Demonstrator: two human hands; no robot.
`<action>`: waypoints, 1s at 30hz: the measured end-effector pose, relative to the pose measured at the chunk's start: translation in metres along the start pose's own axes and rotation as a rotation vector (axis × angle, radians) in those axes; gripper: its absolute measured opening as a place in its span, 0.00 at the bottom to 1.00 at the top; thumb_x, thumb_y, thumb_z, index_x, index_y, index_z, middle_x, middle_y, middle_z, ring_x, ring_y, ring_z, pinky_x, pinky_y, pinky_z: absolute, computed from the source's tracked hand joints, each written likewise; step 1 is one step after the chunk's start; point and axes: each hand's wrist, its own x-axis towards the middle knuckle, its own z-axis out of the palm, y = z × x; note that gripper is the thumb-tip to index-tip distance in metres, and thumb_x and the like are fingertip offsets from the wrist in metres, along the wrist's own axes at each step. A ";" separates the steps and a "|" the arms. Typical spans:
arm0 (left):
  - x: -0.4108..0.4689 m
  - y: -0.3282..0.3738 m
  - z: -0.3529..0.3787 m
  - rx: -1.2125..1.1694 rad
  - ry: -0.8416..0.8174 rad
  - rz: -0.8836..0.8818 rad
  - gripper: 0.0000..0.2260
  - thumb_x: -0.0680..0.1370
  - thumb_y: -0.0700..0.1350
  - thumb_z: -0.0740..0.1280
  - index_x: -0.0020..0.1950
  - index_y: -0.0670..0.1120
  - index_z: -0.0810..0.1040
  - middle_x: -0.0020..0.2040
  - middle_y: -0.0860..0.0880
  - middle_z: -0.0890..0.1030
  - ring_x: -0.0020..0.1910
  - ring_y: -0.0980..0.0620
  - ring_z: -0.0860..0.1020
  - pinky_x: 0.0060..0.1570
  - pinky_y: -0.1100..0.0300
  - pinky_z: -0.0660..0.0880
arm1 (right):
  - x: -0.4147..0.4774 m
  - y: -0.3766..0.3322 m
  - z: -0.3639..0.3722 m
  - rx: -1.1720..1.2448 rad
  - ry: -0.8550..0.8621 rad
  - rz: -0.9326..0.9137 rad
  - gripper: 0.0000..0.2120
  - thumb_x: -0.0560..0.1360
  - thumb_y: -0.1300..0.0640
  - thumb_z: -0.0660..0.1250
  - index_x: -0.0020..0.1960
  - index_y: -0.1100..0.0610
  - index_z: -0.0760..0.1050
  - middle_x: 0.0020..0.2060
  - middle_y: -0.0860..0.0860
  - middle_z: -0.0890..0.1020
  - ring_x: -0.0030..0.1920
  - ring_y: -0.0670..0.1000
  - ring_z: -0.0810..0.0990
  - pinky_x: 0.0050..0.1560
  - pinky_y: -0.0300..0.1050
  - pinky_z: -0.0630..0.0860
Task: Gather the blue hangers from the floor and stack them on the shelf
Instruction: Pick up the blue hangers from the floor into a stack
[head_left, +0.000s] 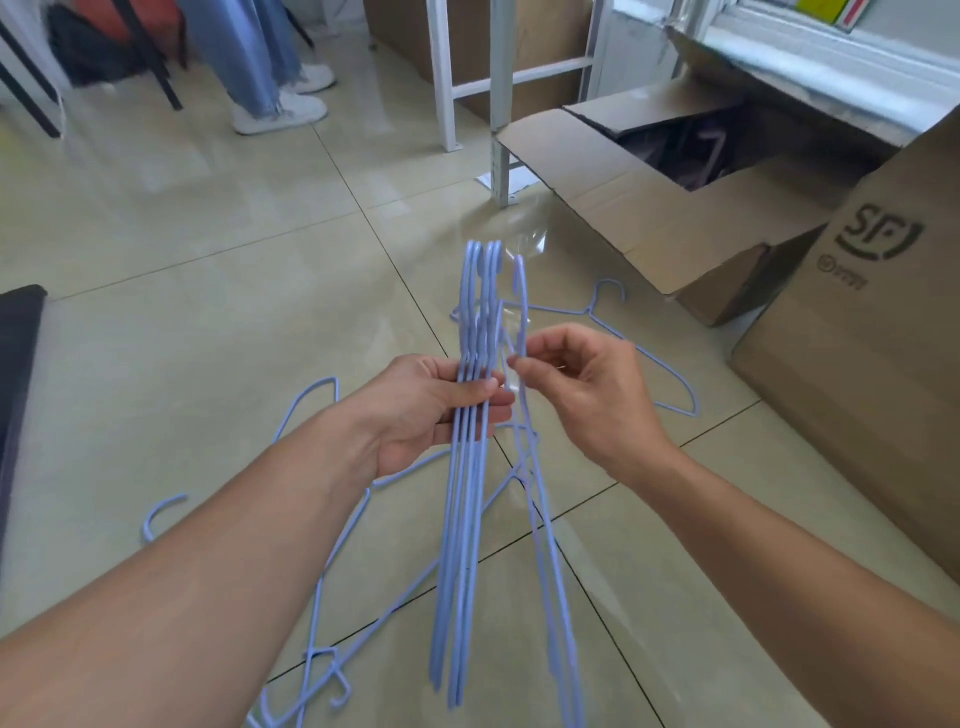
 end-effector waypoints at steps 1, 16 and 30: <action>-0.003 0.000 0.001 -0.002 -0.010 0.011 0.09 0.76 0.35 0.68 0.54 0.37 0.81 0.48 0.40 0.86 0.47 0.46 0.85 0.43 0.58 0.82 | -0.002 -0.001 0.004 0.027 0.013 -0.003 0.04 0.72 0.63 0.74 0.47 0.58 0.82 0.40 0.54 0.86 0.42 0.56 0.85 0.48 0.57 0.82; -0.044 -0.001 -0.025 0.005 0.075 0.080 0.06 0.75 0.36 0.69 0.51 0.38 0.82 0.41 0.43 0.84 0.38 0.50 0.84 0.38 0.59 0.81 | -0.003 -0.037 0.057 0.288 -0.099 -0.045 0.10 0.71 0.74 0.71 0.51 0.66 0.83 0.43 0.58 0.87 0.43 0.56 0.87 0.47 0.50 0.84; -0.122 -0.012 -0.143 -0.088 0.343 -0.003 0.07 0.76 0.39 0.67 0.52 0.37 0.79 0.40 0.44 0.86 0.37 0.52 0.85 0.39 0.61 0.82 | 0.019 0.018 0.163 0.164 -0.100 0.151 0.06 0.71 0.65 0.75 0.40 0.55 0.84 0.35 0.56 0.86 0.34 0.50 0.81 0.44 0.52 0.83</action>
